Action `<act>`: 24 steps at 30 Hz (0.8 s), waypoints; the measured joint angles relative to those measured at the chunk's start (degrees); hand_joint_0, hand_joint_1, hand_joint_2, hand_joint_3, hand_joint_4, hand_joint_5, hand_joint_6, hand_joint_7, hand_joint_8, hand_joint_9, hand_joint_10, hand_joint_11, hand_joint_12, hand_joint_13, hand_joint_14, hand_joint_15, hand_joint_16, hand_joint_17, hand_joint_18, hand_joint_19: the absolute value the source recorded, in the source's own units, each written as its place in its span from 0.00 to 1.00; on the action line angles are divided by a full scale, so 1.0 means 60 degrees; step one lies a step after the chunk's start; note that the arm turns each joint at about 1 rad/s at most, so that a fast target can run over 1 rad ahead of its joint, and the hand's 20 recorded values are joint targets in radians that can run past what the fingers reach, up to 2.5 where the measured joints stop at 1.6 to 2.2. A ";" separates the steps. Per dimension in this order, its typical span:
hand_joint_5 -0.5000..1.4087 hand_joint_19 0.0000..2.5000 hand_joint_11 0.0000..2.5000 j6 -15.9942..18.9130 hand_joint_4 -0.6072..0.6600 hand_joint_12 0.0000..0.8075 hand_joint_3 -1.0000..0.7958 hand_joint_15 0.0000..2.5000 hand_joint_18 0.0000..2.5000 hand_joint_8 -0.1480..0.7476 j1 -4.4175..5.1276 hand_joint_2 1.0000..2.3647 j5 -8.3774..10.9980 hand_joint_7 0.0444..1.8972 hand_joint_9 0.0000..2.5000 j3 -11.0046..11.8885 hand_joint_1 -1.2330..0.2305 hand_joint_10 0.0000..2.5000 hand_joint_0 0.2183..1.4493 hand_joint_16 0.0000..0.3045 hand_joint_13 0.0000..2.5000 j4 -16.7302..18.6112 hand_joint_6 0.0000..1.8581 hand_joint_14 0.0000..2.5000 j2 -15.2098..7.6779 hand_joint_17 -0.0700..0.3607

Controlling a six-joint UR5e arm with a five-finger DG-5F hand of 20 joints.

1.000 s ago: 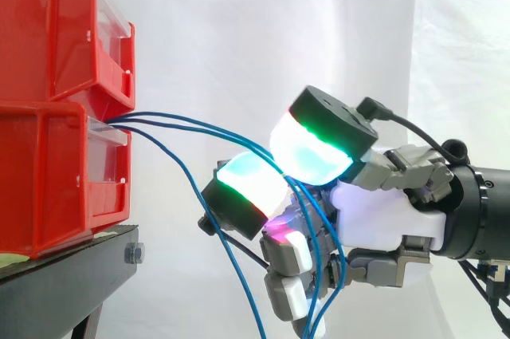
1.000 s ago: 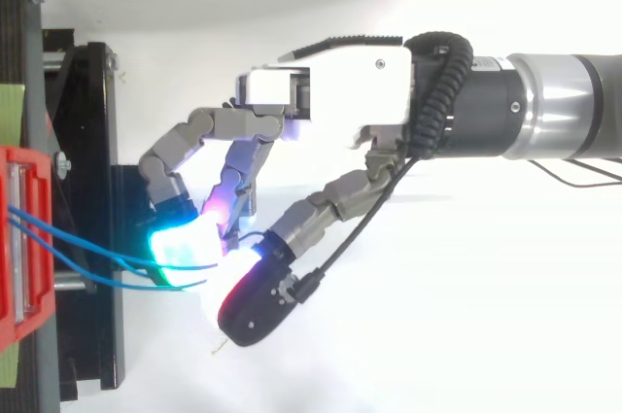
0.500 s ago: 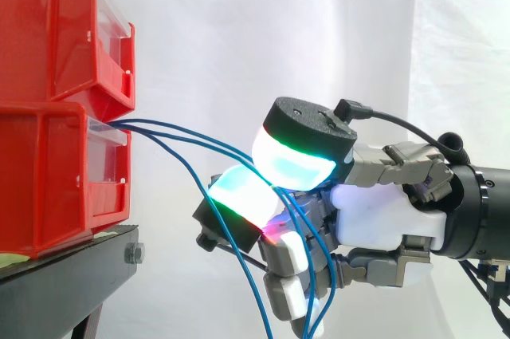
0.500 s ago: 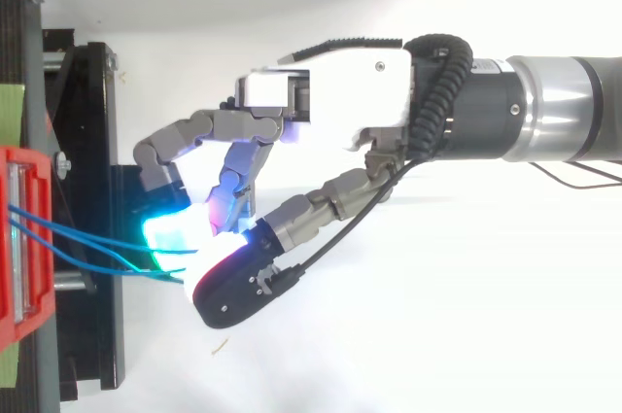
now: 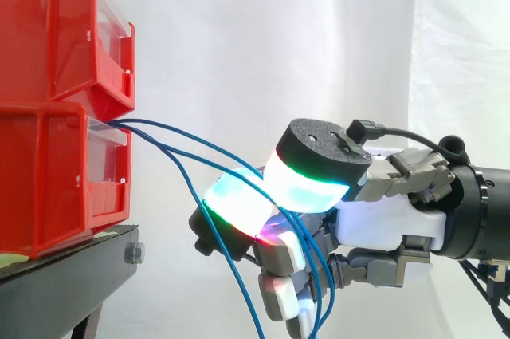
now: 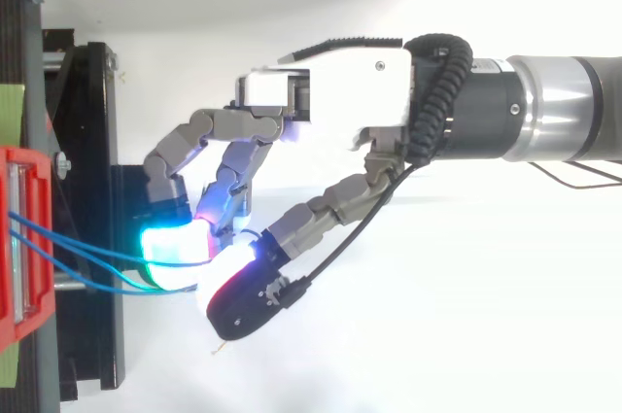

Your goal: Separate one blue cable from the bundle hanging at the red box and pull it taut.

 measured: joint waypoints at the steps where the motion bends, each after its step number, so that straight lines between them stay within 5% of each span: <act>1: 0.16 0.21 0.37 0.0000 0.64 0.49 0.31 0.22 0.40 0.58 -0.0001 0.00 0.0000 0.54 0.39 0.0001 0.20 0.01 0.44 0.15 0.40 0.0000 0.49 0.01 -0.0001 0.41; 6: 0.16 0.21 0.37 0.0005 0.64 0.49 0.28 0.22 0.41 0.58 -0.0001 0.00 0.0000 0.53 0.40 0.0000 0.20 0.01 0.44 0.15 0.40 0.0000 0.49 0.01 0.0001 0.41; 12: 0.18 0.22 0.35 0.0024 0.63 0.49 0.28 0.22 0.41 0.59 -0.0008 0.00 -0.0002 0.56 0.41 0.0000 0.31 0.01 0.29 0.16 0.41 0.0001 0.46 0.01 0.0002 0.41; 24: 0.19 0.24 0.33 0.0083 0.62 0.49 0.30 0.23 0.41 0.59 -0.0058 0.00 -0.0028 0.57 0.43 0.0002 0.43 0.01 0.32 0.16 0.42 0.0005 0.44 0.01 0.0005 0.41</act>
